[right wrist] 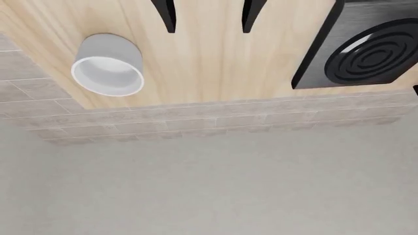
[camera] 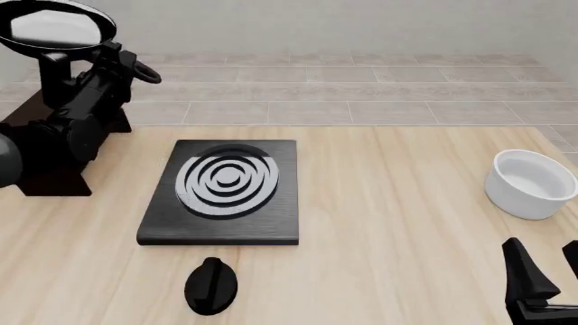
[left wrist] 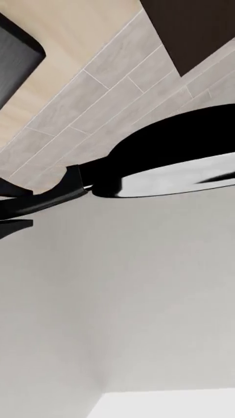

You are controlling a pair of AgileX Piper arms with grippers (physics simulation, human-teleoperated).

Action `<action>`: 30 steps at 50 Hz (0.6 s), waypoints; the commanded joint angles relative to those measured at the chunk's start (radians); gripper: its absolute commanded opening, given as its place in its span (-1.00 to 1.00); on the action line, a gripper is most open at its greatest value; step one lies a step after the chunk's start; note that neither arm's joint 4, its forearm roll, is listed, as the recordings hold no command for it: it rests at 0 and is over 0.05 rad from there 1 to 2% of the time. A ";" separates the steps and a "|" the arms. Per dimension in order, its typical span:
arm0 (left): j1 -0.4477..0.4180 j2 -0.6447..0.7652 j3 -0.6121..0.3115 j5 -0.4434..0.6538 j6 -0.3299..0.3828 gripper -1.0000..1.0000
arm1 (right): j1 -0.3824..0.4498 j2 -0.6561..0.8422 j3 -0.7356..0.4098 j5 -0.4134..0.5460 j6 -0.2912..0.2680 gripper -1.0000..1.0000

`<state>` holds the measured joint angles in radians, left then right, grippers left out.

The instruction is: Put the frying pan on top of the cabinet.

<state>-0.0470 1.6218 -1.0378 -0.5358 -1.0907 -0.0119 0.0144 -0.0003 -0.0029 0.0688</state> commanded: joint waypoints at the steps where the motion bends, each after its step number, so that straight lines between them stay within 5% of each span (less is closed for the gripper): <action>1: 0.037 0.001 -0.011 -0.040 -0.014 -1.00 | 0.000 0.003 -0.001 -0.001 -0.003 1.00; 30: 0.087 0.058 -0.001 -0.064 -0.064 -1.00 | 0.002 -0.004 0.000 0.009 -0.012 1.00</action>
<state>0.0255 1.6821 -1.0257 -0.5732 -1.1443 -0.0108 0.0070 -0.0002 0.0078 0.0595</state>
